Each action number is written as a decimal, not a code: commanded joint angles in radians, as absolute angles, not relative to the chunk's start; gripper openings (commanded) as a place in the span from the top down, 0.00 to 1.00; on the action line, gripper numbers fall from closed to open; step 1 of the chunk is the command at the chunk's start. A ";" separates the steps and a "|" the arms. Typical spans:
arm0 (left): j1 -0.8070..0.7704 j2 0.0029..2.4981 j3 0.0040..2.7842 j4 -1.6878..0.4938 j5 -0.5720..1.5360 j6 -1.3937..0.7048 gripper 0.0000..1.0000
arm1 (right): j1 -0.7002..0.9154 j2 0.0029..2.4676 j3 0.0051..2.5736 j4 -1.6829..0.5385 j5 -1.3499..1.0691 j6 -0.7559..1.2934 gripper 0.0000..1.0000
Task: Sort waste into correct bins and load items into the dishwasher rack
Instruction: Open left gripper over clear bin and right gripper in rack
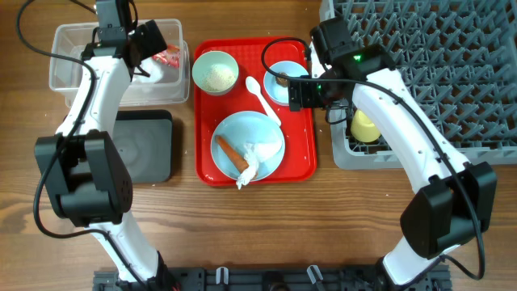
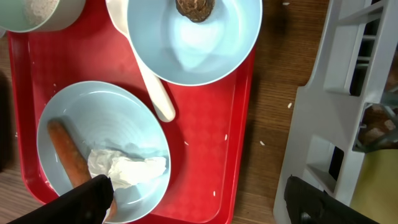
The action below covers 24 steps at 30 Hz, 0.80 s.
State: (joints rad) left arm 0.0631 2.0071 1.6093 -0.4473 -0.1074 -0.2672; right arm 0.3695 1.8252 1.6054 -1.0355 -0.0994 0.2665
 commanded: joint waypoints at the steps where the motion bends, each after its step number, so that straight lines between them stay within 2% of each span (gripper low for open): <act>1: 0.070 1.965 1.626 -0.436 -0.121 -0.266 0.00 | 0.366 1.833 1.609 -1.042 -0.079 0.258 0.09; 10: 0.036 1.725 1.637 -0.536 -0.120 -0.191 0.00 | 0.366 1.833 1.609 -1.033 -0.088 0.262 0.09; 12: 0.033 1.695 1.637 -0.610 -0.051 -0.191 0.00 | 0.366 1.833 1.609 -1.034 -0.091 0.263 0.09; 14: 0.019 1.679 1.637 -0.744 0.105 -0.190 0.02 | 0.358 1.827 1.609 -1.034 -0.090 0.263 0.16; 16: 0.006 1.674 1.636 -0.918 0.249 -0.190 0.16 | 0.334 1.808 1.609 -1.029 -0.090 0.265 0.16; 18: -0.019 1.684 1.626 -1.064 0.307 -0.189 0.20 | 0.289 1.782 1.609 -1.028 -0.091 0.265 0.13; 22: -0.144 1.688 1.521 -1.161 0.314 -0.107 0.16 | 0.181 1.747 1.609 -1.034 -0.120 0.262 0.10; 24: -0.209 1.688 1.465 -1.132 0.313 -0.107 0.00 | 0.138 1.746 1.609 -1.045 -0.157 0.262 0.10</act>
State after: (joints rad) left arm -0.1211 1.6775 1.5417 -1.1519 0.2611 -0.1577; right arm 0.1860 1.7851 1.6054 -1.0340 -0.1051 0.2638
